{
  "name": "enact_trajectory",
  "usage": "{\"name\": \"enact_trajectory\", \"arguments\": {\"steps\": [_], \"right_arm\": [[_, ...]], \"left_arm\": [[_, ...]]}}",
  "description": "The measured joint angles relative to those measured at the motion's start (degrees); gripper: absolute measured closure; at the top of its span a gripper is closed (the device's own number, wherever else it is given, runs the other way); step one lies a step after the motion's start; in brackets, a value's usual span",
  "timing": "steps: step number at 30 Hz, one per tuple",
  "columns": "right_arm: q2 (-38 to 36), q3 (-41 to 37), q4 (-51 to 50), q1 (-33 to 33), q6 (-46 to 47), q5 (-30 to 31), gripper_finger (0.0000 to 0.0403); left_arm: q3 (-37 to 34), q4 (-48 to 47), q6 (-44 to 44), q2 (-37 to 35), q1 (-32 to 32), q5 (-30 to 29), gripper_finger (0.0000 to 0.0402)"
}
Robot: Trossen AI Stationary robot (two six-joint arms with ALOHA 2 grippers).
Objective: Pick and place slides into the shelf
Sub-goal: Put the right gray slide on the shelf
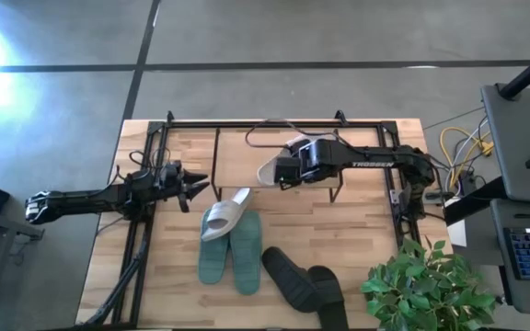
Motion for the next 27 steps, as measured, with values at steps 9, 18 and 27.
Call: {"name": "enact_trajectory", "arguments": {"steps": [9, 18, 27], "right_arm": [[-0.13, 2.07, 1.49, -0.26, -3.84, 3.26, 0.0179], [-0.07, -2.54, -4.29, -2.13, -9.24, 5.88, 0.0179], [-0.50, -1.91, -4.03, -2.40, -15.84, 13.86, 0.0179]], "left_arm": [[0.00, -0.06, 0.00, -0.03, -0.01, -0.06, 0.0268], [0.00, -0.08, 0.03, -0.03, -0.02, -0.04, 0.0268], [0.00, -0.08, 0.03, 0.04, -0.02, -0.04, 0.0268]]}}
